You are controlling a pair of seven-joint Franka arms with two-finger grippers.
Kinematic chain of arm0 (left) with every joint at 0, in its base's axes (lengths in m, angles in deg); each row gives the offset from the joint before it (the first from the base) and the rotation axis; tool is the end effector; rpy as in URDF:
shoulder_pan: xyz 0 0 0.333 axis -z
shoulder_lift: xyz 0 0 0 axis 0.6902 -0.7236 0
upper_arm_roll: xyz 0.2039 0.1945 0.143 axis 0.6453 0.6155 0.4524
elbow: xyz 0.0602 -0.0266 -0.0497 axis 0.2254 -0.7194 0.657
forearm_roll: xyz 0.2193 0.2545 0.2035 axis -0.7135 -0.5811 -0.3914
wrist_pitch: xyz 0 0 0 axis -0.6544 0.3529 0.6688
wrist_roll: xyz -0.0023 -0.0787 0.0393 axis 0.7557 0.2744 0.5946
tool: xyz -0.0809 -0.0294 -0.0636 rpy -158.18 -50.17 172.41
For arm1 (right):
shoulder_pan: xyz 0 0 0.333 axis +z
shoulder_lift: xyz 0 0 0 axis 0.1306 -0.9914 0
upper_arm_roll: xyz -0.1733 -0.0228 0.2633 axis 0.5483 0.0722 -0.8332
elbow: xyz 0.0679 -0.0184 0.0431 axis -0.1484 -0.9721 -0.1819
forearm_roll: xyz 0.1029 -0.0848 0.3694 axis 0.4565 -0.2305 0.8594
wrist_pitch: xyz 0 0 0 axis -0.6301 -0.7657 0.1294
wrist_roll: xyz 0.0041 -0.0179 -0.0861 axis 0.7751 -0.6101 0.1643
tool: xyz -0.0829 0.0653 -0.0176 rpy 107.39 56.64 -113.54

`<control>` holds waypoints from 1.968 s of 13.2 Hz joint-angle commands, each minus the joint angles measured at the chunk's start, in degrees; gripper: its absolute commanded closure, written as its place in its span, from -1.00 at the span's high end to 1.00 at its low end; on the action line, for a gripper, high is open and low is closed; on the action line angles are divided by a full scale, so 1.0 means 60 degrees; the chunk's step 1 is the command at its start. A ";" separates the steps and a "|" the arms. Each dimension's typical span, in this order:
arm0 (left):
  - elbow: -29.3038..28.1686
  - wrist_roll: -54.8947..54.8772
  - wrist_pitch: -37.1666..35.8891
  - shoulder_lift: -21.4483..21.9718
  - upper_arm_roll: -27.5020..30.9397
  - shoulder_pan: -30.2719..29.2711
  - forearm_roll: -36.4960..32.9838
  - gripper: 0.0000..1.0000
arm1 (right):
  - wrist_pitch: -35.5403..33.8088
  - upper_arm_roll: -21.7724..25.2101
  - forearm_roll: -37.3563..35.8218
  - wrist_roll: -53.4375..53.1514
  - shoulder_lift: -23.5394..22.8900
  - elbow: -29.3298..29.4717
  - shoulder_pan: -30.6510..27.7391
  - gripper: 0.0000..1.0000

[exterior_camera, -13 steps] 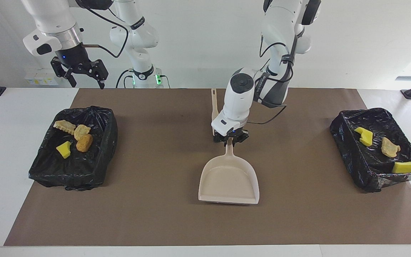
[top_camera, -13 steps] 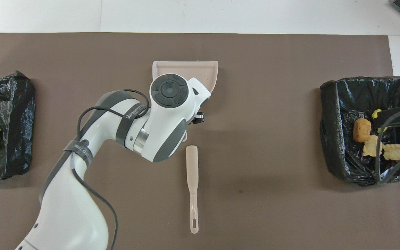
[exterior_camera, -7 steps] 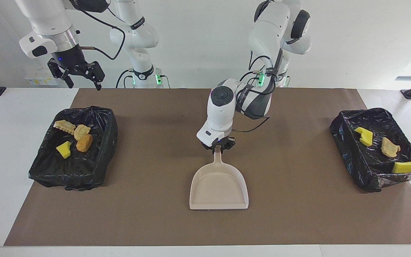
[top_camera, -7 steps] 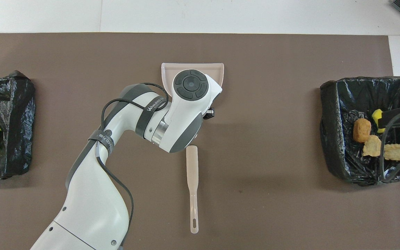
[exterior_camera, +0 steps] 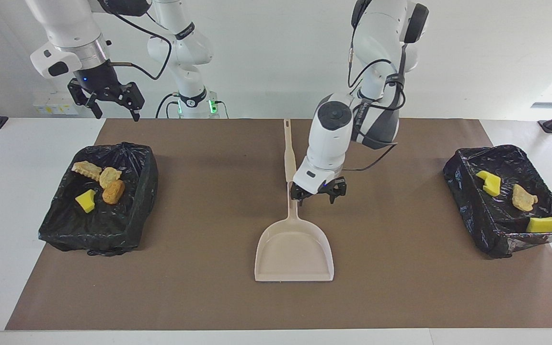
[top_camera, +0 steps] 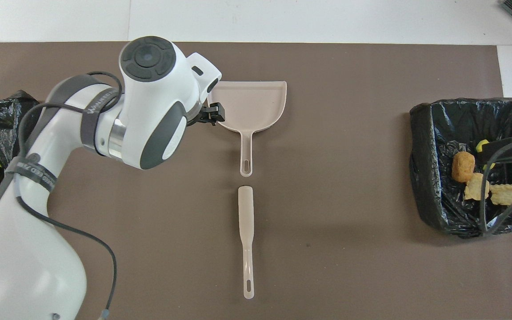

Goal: Sweep and dump trash in bin

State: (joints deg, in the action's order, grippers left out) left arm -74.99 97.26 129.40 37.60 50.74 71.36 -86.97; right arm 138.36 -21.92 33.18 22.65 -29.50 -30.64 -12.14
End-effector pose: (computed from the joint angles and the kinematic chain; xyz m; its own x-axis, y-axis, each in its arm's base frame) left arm 0.6284 -0.2942 0.4520 0.9992 -0.0136 0.0363 -0.0138 -0.9999 0.0046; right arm 0.5280 -0.0210 0.6450 0.9976 -0.0691 0.0033 -0.0691 -0.9967 0.0436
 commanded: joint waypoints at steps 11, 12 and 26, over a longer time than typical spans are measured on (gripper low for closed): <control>-0.2052 -0.5452 -0.1777 0.3633 -0.0092 -0.3301 -0.0083 1.00 | 0.0009 0.0027 0.0195 0.0179 0.0039 -0.0139 0.0143 1.00; -0.2038 -0.5453 -0.2083 0.3794 -0.0092 -0.3287 -0.0084 1.00 | 0.0009 0.0115 0.0195 0.0165 0.0039 -0.0139 0.0390 1.00; -0.1423 -0.5936 -0.3038 0.4177 -0.0078 -0.3946 0.0004 1.00 | 0.0009 0.0921 0.0195 0.0179 0.0083 -0.0095 0.1125 1.00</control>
State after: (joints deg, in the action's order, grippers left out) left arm -84.59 61.17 112.77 62.62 50.34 47.68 -87.04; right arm 138.34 -16.55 33.24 22.65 -29.61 -30.83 -5.22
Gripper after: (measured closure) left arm 0.000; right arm 0.000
